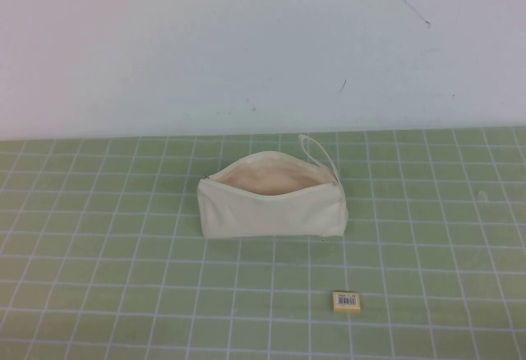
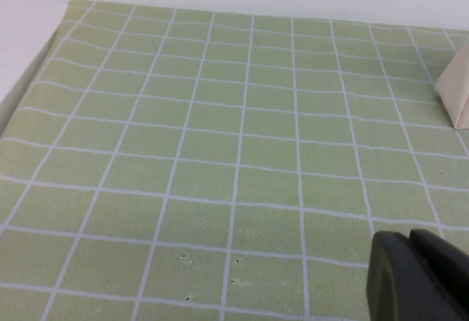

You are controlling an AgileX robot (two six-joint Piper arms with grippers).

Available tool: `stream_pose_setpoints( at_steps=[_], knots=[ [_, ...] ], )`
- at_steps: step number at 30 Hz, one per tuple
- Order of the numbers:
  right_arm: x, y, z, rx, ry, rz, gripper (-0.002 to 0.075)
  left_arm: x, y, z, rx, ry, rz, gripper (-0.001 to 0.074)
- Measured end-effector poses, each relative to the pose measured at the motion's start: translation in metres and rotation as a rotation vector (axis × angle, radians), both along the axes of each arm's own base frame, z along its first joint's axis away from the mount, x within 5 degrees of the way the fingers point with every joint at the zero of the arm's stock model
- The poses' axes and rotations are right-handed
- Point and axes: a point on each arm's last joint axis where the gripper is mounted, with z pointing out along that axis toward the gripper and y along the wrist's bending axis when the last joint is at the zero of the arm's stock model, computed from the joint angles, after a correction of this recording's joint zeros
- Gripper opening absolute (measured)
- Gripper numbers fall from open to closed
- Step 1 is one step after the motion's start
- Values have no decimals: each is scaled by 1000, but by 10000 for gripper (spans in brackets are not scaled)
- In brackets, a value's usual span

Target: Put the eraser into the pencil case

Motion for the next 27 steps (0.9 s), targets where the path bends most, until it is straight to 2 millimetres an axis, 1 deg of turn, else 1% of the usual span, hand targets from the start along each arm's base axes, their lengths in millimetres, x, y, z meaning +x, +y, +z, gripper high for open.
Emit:
stream_pose_setpoints(
  at_steps=[2, 7, 10, 11, 13, 16, 18, 20, 21, 24, 27],
  knots=[
    [0, 3, 4, 148, -7, 0, -1, 0, 0, 0, 0, 0, 0, -3],
    [1, 3, 7, 211, -29, -16, -1, 0, 0, 0, 0, 0, 0, -3],
    [1, 2, 7, 147, -52, -9, -1, 0, 0, 0, 0, 0, 0, -3],
    [1, 3, 8, 64, -66, 16, -1, 0, 0, 0, 0, 0, 0, -3],
    [-2, 6, 15, -35, -87, 80, -1, 0, 0, 0, 0, 0, 0, -3],
    [-7, 13, 44, -183, -145, 183, -1, 0, 0, 0, 0, 0, 0, -3],
    [-9, 16, 64, -275, -138, 248, -1, 0, 0, 0, 0, 0, 0, -3],
    [-7, 17, 84, -383, -96, 304, -1, 0, 0, 0, 0, 0, 0, -3],
    [-3, 16, 106, -502, -18, 366, -1, 0, 0, 0, 0, 0, 0, -3],
    [9, 11, 133, -644, 126, 446, -1, 0, 0, 0, 0, 0, 0, -3],
    [28, 5, 157, -747, 262, 535, -1, 0, 0, 0, 0, 0, 0, -3]
  ],
)
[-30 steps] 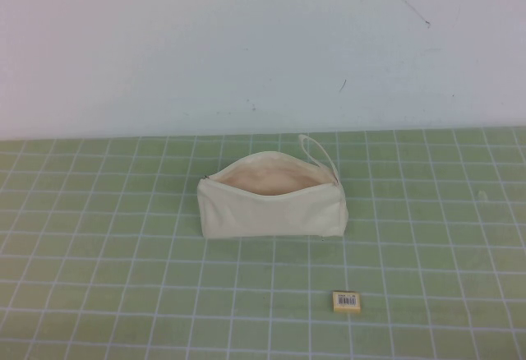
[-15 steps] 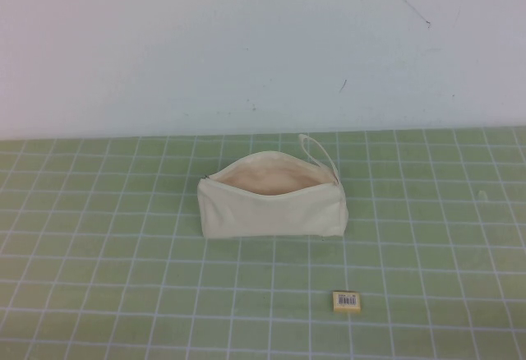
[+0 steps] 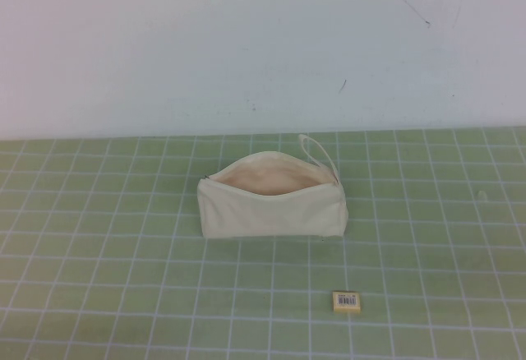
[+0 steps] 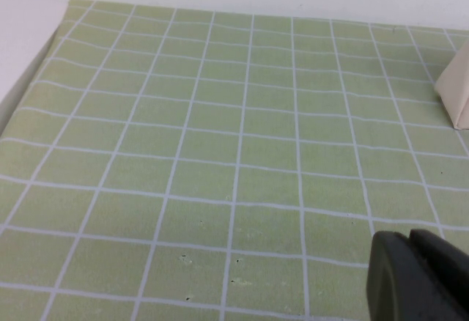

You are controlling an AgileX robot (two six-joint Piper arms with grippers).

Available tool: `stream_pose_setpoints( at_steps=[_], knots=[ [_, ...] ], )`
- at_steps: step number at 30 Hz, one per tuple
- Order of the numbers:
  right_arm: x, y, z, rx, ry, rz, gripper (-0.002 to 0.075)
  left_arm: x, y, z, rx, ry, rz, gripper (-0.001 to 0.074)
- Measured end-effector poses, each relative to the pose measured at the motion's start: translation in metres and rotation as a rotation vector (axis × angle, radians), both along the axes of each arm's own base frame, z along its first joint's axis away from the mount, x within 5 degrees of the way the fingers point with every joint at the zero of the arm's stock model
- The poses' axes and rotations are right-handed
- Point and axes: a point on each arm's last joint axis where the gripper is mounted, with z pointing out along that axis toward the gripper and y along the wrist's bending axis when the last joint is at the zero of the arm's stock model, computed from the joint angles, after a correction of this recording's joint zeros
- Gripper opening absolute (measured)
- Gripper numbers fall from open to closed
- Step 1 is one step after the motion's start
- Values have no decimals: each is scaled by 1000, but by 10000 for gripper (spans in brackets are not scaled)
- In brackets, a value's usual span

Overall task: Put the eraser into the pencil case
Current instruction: Pick up the eraser from the table

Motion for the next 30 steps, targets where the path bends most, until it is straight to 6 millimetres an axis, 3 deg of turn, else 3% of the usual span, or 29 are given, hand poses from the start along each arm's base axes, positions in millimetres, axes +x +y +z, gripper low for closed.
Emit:
stream_pose_setpoints(
  at_steps=[5, 10, 19, 24, 30],
  knots=[
    [39, -4, 21, -59, 135, 69, -1, 0, 0, 0, 0, 0, 0, -3],
    [81, 7, 22, -81, 283, 201, -1, 0, 0, 0, 0, 0, 0, -3],
    [136, 84, 7, -354, 368, 581, -1, 0, 0, 0, 0, 0, 0, -3],
    [156, 129, -18, -476, 389, 820, -1, 0, 0, 0, 0, 0, 0, -3],
    [171, 165, -57, -547, 429, 1090, 41, 0, 0, 0, 0, 0, 0, -3]
  ],
)
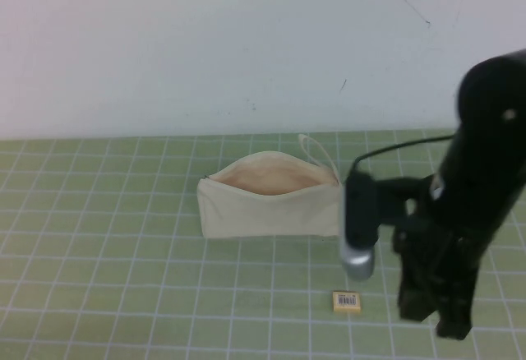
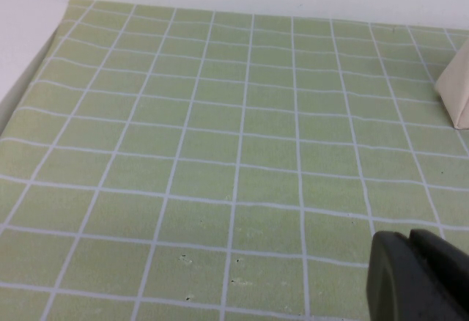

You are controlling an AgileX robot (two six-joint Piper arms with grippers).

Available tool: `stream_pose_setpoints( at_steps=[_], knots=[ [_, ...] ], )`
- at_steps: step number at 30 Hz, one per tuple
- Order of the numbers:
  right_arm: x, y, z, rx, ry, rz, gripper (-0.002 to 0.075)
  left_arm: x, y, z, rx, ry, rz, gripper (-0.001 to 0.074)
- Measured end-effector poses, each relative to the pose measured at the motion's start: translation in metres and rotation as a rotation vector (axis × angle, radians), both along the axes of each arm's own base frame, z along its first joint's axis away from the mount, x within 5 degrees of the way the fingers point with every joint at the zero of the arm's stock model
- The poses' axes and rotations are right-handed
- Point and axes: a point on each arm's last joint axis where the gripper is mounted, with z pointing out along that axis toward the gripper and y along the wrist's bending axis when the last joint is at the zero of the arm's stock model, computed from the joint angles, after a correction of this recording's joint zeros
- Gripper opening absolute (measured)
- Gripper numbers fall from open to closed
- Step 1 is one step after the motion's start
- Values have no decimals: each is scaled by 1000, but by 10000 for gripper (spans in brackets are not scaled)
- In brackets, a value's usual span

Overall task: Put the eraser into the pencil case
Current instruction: Pick up the eraser from the table

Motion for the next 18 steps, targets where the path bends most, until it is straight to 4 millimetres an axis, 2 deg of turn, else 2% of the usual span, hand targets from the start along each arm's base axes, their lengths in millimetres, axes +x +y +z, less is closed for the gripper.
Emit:
stream_pose_setpoints(
  at_steps=[2, 4, 6, 8, 12, 18],
  knots=[
    [1, 10, -11, 20, 41, 70, 108, 0, 0, 0, 0, 0, 0, -3],
    [3, 19, -22, 41, 55, 105, 218, 0, 0, 0, 0, 0, 0, -3],
    [8, 29, -33, 60, 31, 109, 330, 0, 0, 0, 0, 0, 0, -3],
    [19, 38, -47, 77, -36, 81, 407, 0, 0, 0, 0, 0, 0, -3],
    [32, 44, -63, 62, -104, 53, 417, 0, 0, 0, 0, 0, 0, -4],
    [46, 45, -100, -28, -115, 21, 395, 0, 0, 0, 0, 0, 0, -4]
  ],
)
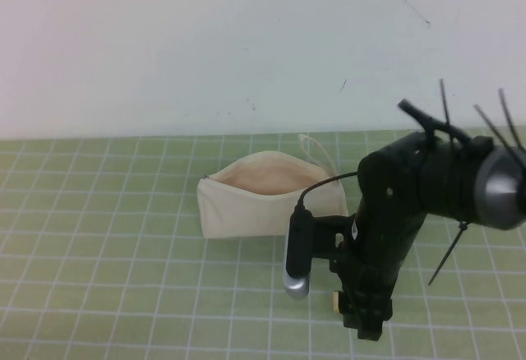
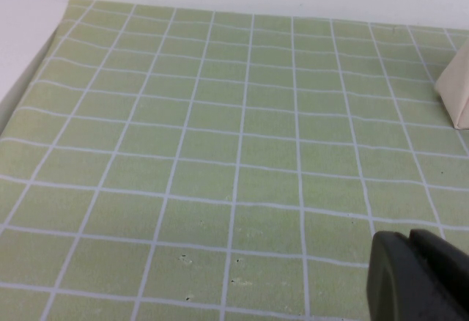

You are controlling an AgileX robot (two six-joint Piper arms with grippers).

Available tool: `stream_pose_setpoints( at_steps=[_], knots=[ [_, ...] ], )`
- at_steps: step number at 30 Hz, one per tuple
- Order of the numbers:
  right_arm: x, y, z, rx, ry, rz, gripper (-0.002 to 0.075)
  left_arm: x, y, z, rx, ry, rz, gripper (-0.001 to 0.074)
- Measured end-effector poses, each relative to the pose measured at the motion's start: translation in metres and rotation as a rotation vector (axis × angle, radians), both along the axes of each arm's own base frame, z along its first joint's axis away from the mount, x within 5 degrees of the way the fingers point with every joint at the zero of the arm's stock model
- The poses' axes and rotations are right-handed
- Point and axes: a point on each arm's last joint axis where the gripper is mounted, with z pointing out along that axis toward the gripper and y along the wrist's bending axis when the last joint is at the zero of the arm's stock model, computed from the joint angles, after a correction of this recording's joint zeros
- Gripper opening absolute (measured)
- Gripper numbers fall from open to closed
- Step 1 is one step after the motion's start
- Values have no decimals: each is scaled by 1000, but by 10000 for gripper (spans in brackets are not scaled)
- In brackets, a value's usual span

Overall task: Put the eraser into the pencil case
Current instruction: Pick up the eraser from the table

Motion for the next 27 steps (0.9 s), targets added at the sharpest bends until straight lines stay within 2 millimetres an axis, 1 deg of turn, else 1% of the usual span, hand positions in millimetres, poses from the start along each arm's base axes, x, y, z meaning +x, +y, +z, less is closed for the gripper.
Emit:
stream_pose_setpoints(
  at_steps=[2, 9, 12, 14, 17, 18, 20, 22, 24, 27],
  knots=[
    [4, 0, -9, -22, -17, -24, 390, 0, 0, 0, 0, 0, 0, -4],
    [12, 2, -28, -42, -40, -60, 382, 0, 0, 0, 0, 0, 0, -4],
    [12, 3, -32, -41, -38, -72, 358, 0, 0, 0, 0, 0, 0, -4],
    [13, 3, -32, -42, -42, -75, 320, 0, 0, 0, 0, 0, 0, -4],
    [14, 3, -30, -44, -42, -84, 225, 0, 0, 0, 0, 0, 0, -4],
    [14, 4, -29, -47, -37, -86, 208, 0, 0, 0, 0, 0, 0, -4],
    [15, 4, -24, -60, -23, -87, 209, 0, 0, 0, 0, 0, 0, -4],
    [15, 6, -13, -64, -17, -84, 209, 0, 0, 0, 0, 0, 0, -4],
    [14, 10, 2, -57, -30, -72, 209, 0, 0, 0, 0, 0, 0, -4],
    [12, 19, 38, -1, -104, -51, 209, 0, 0, 0, 0, 0, 0, -4]
  ],
)
